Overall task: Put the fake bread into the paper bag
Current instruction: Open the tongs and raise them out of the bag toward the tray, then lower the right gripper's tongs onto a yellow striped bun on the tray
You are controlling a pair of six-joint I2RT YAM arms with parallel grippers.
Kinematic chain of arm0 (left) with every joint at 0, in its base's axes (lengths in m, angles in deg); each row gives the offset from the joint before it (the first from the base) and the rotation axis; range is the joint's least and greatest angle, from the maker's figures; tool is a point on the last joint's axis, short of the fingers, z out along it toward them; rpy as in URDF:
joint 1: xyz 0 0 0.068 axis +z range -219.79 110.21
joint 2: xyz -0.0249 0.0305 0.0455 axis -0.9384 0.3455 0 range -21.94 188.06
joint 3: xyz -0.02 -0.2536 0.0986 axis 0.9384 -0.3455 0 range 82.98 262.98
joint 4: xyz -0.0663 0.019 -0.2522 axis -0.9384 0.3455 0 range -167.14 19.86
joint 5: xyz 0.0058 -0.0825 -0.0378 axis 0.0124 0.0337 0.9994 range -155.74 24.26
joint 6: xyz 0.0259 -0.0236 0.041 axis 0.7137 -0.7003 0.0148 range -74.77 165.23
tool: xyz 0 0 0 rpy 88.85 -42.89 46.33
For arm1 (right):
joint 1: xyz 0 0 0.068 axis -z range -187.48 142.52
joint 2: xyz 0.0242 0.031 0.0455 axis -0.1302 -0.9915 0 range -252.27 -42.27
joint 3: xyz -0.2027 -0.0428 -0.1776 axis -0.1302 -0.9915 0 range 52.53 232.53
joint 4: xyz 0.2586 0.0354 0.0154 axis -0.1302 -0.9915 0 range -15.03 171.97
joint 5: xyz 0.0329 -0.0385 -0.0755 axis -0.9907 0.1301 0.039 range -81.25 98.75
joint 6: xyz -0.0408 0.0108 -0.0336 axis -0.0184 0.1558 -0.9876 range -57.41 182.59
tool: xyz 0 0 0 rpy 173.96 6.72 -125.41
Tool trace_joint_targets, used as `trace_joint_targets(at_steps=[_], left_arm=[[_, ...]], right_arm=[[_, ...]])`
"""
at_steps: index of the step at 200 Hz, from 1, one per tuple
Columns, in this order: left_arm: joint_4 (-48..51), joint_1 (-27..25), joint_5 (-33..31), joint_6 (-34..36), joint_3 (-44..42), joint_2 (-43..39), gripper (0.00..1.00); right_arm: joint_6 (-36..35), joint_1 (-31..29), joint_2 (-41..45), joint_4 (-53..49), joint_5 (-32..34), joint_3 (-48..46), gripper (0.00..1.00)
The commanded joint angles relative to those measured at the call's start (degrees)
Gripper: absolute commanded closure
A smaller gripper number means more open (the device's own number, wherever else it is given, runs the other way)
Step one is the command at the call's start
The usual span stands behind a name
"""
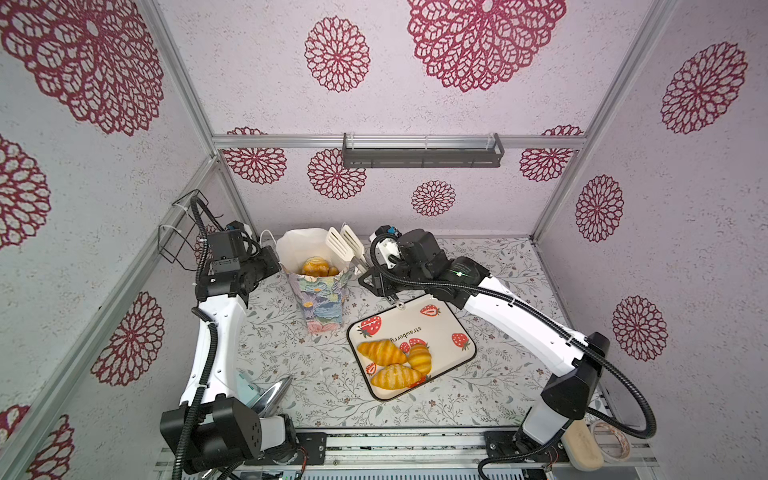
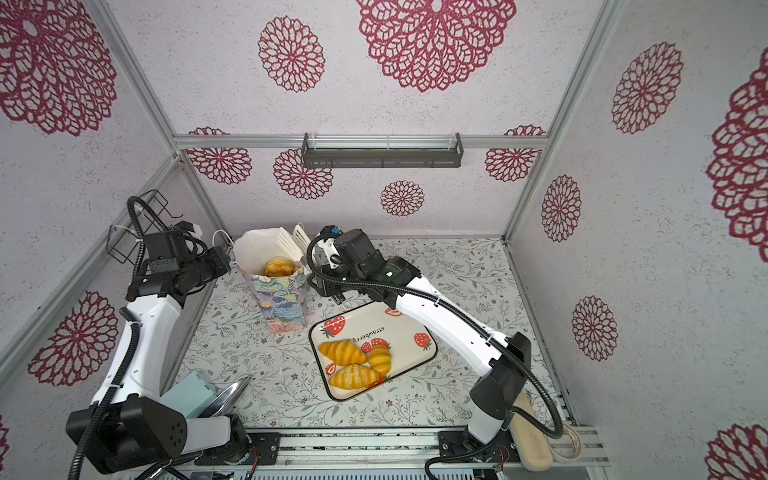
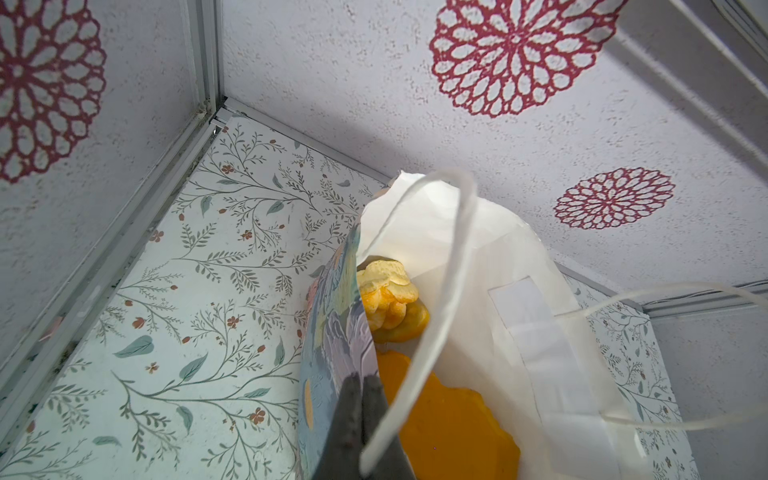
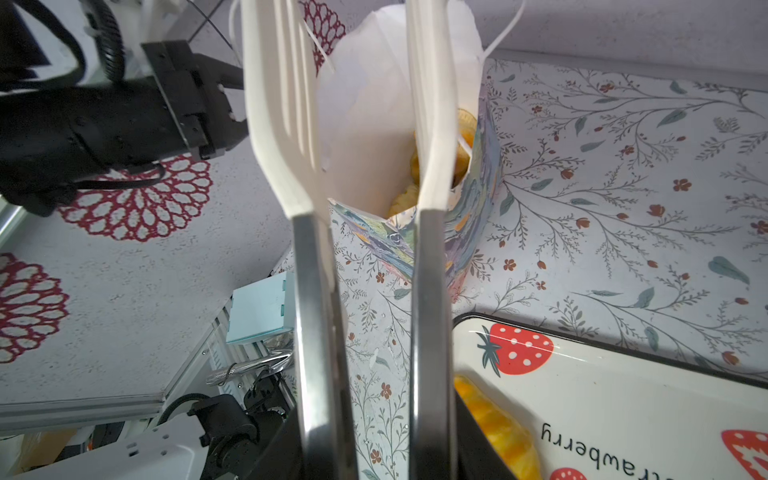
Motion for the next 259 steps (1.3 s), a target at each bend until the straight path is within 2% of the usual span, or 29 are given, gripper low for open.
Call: trace_joint_targets(at_steps=[1, 104, 259], left_arm=[[-0.24, -0.21, 0.36, 0.40, -0.71, -0.95, 1.00], [-0.53, -1.07, 0.30, 0.35, -1.23, -1.74, 1.00], [-0.61, -1.62, -0.95, 0.48, -1.49, -2.55, 1.00]], right_arm=[[-1.71, -0.09, 4.45, 1.23, 2.54, -0.80, 0.60], [0.63, 0.09, 13.88, 1.47, 7.53, -13.86, 0.60], [5.91, 3.03, 25.09, -4.48, 8.83, -33.73, 0.60]])
